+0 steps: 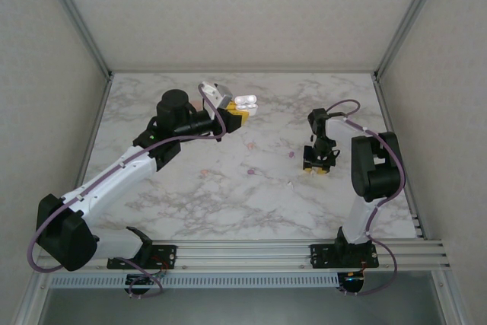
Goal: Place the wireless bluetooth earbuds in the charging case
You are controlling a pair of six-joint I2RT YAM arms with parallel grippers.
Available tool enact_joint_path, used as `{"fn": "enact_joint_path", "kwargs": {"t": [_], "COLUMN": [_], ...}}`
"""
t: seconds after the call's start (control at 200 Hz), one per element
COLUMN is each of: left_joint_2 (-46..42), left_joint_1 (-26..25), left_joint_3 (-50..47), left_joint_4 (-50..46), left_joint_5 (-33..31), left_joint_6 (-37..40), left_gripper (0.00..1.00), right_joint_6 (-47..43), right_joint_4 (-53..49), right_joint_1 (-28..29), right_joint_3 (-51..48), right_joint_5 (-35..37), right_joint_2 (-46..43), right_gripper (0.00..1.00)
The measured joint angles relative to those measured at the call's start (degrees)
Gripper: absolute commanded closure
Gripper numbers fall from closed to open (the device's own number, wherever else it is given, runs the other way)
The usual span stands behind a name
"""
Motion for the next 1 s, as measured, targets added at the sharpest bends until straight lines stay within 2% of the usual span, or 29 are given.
{"fn": "enact_joint_path", "kwargs": {"t": [0.205,0.605,1.0], "left_joint_2": [0.0,0.0,0.0], "left_joint_1": [0.0,0.0,0.0], "left_joint_3": [0.07,0.07,0.07], "left_joint_4": [-0.42,-0.46,-0.46], "left_joint_5": [0.02,0.02,0.02], "left_joint_6": [0.02,0.02,0.02], "left_gripper": [0.81,0.81,0.81], "right_joint_6": [3.39,5.42,6.21], "right_joint_4": [0.52,0.7,0.28], "right_joint_1": [0.0,0.0,0.0], "right_joint_3": [-0.02,-0.42,-0.92], "right_joint_5": [-0.13,-0.04,-0.11], "right_joint_2": [0.24,-0.02,-0.31], "right_gripper": [0.66,0.62,0.69]}}
